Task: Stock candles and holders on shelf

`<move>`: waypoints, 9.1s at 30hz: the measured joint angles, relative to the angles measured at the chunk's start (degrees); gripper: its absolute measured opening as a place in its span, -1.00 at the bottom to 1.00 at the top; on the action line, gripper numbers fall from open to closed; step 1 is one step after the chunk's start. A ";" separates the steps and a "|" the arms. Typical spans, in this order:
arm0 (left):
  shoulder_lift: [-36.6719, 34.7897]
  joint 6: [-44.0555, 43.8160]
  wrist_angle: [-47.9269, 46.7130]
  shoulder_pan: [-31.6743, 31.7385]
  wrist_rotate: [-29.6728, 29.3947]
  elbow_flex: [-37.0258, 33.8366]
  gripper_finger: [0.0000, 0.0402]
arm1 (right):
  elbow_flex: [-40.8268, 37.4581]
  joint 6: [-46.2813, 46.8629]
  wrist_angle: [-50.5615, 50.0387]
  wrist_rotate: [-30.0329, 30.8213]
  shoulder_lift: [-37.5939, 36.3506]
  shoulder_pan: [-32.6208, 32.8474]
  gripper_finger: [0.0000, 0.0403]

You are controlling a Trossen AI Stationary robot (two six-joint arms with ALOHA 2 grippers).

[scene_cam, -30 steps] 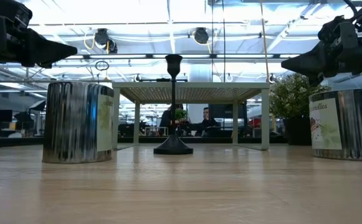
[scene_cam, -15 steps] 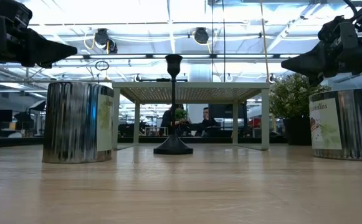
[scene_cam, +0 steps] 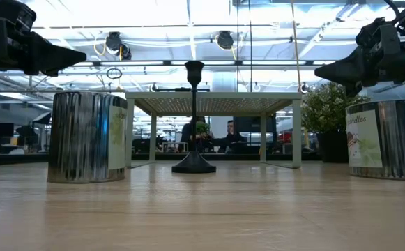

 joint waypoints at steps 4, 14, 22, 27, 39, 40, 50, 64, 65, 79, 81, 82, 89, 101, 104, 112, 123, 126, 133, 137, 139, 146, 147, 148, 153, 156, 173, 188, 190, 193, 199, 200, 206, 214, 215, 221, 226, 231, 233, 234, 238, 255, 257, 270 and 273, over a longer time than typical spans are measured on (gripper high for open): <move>0.00 0.00 0.00 0.00 0.00 0.00 -0.88 | -0.01 0.00 0.00 0.00 0.00 0.02 -1.00; 0.01 -0.02 0.00 0.00 0.00 -0.02 -0.88 | 0.01 0.00 -0.01 0.00 0.00 0.00 -1.00; 0.02 -0.02 0.00 0.00 0.00 0.00 -0.88 | -0.02 0.00 0.00 0.00 0.00 0.02 -1.00; 0.00 -0.01 -0.01 0.00 0.00 -0.01 -0.88 | -0.02 0.00 -0.01 0.00 0.00 0.02 -1.00; 0.00 0.00 0.00 0.00 0.00 0.00 -0.88 | 0.00 0.00 0.00 0.00 0.00 0.00 -1.00; 0.01 -0.01 0.00 0.00 0.00 -0.01 -0.88 | -0.01 0.00 -0.02 0.00 0.00 0.02 -1.00; 0.00 -0.02 0.00 0.00 0.00 -0.02 -0.88 | -0.02 0.00 0.00 0.00 0.00 0.00 -1.00; 0.01 -0.01 -0.01 0.00 0.00 0.00 -0.88 | 0.01 0.00 -0.01 0.00 0.00 0.01 -1.00; 0.00 0.00 0.00 0.00 0.00 -0.02 -0.88 | 0.00 0.00 -0.01 0.00 0.00 0.00 -1.00; 0.02 0.00 0.00 0.00 0.00 -0.02 -0.88 | -0.01 0.00 0.00 0.00 0.00 0.00 -1.00; 0.00 0.00 0.00 0.00 0.00 -0.01 -0.88 | 0.01 0.00 -0.02 0.00 0.00 0.00 -1.00; 0.00 -0.01 0.00 0.00 0.00 -0.01 -0.88 | 0.00 0.00 0.00 0.00 0.00 0.01 -1.00; 0.02 0.00 0.00 0.00 0.00 -0.01 -0.88 | -0.02 0.00 0.00 0.00 0.00 0.01 -1.00; 0.00 -0.02 -0.02 0.00 0.00 0.00 -0.88 | -0.01 0.00 0.00 0.00 0.00 0.00 -1.00; 0.00 0.00 0.00 0.00 0.00 -0.01 -0.88 | 0.01 0.00 0.00 0.00 0.00 0.02 -1.00; 0.00 0.00 0.00 0.00 0.00 -0.02 -0.88 | -0.01 0.00 0.00 0.00 0.00 0.01 -1.00; 0.00 0.00 0.00 0.00 0.00 -0.02 -0.88 | -0.02 0.00 -0.01 0.00 0.00 0.00 -1.00; 0.00 -0.01 -0.01 0.00 0.00 -0.02 -0.88 | 0.01 0.00 0.00 0.00 0.00 0.02 -1.00; 0.00 0.00 0.00 0.00 0.00 -0.01 -0.88 | -0.02 0.00 -0.01 0.00 0.00 0.00 -1.00; 0.00 0.00 0.00 0.00 0.00 0.00 -0.88 | 0.01 0.00 -0.02 0.00 0.00 0.00 -1.00; 0.02 0.00 0.00 0.00 0.00 -0.02 -0.88 | 0.00 0.00 -0.01 0.00 0.00 0.01 -1.00; 0.00 -0.02 0.00 0.00 0.00 0.00 -0.88 | 0.00 -0.28 0.04 0.01 0.00 0.01 -1.00; 0.00 -0.02 0.00 0.00 0.00 0.00 -0.88 | -0.01 -1.35 0.15 0.05 0.00 0.02 -1.00; 0.00 -0.02 0.00 0.00 0.00 -0.02 -0.88 | -0.01 -2.78 0.50 0.11 0.00 0.00 -1.00; 0.01 -3.60 0.11 0.00 0.04 0.00 -0.88 | -0.01 0.56 8.56 0.26 -0.03 0.00 -1.00; 0.00 -8.33 0.04 0.00 0.04 -0.02 -0.88 | -0.02 1.68 13.62 0.24 -0.02 0.00 -1.00; 0.00 -6.85 12.55 0.04 0.94 0.00 -0.88 | 0.01 -1.30 34.27 -5.37 12.46 0.04 -0.83; 17.73 -4.16 13.90 2.83 -1.63 11.66 -0.17 | 12.16 -3.10 49.37 -9.22 48.63 4.83 0.04; 22.59 -4.24 13.57 3.50 -1.59 13.43 -0.11 | 13.91 -5.48 49.63 -9.25 50.44 5.53 0.07; 30.60 -5.23 13.79 4.20 -0.71 16.10 -0.08 | 15.09 -6.40 50.17 -9.22 51.62 6.13 0.07; 45.41 -9.52 16.95 5.03 4.53 20.13 -0.07 | 15.18 -4.54 49.48 -9.22 52.53 7.20 0.04; 47.82 -10.23 18.64 5.03 5.23 20.61 -0.07 | 15.18 -4.52 49.36 -9.22 52.65 7.33 0.04; 60.68 -10.93 27.15 4.98 6.12 23.58 -0.07 | 15.20 -4.66 49.38 -9.11 52.61 7.54 0.03; 76.04 -16.53 28.53 5.03 11.28 31.64 -0.07 | 15.24 -4.68 49.39 -9.05 52.61 7.54 0.03; 77.41 -16.71 28.18 5.03 11.25 32.46 -0.07 | 15.24 -4.68 49.37 -9.05 52.61 7.54 0.03; 82.43 -19.96 28.17 5.31 10.43 35.06 -0.07 | 15.28 -4.70 48.90 -9.05 52.61 7.54 0.03; 83.89 -21.39 27.92 6.26 10.40 35.08 -0.07 | 15.28 -4.70 48.10 -9.05 52.61 7.54 0.03; 83.84 -19.89 28.40 7.47 10.42 35.08 -0.07 | 15.28 -4.71 47.01 -9.04 52.60 7.54 0.03; 83.89 -19.25 28.51 7.90 10.41 35.08 -0.07 | 15.28 -4.72 46.26 -9.03 52.59 7.54 0.03; 84.35 -19.11 28.92 8.10 10.41 35.09 -0.07 | 15.28 -4.72 45.90 -9.03 52.61 7.54 0.03; 86.59 -18.12 28.89 8.47 11.53 35.08 -0.04 | 15.28 -4.72 44.99 -9.03 52.61 7.54 0.03; 94.29 -12.16 34.60 8.81 10.62 39.32 0.20 | 14.40 -4.70 43.78 -9.02 52.62 7.54 0.03; 94.28 -12.25 34.68 8.81 10.49 39.32 0.09 | 14.08 -4.68 43.77 -9.02 52.63 7.54 0.03; 88.25 -14.65 35.32 8.63 13.83 39.17 -0.49 | 13.45 -4.50 44.08 -9.02 52.61 7.54 0.03; 83.50 -15.75 33.52 8.63 16.32 39.17 -0.49 | 13.45 -4.50 44.30 -9.02 52.59 7.54 0.03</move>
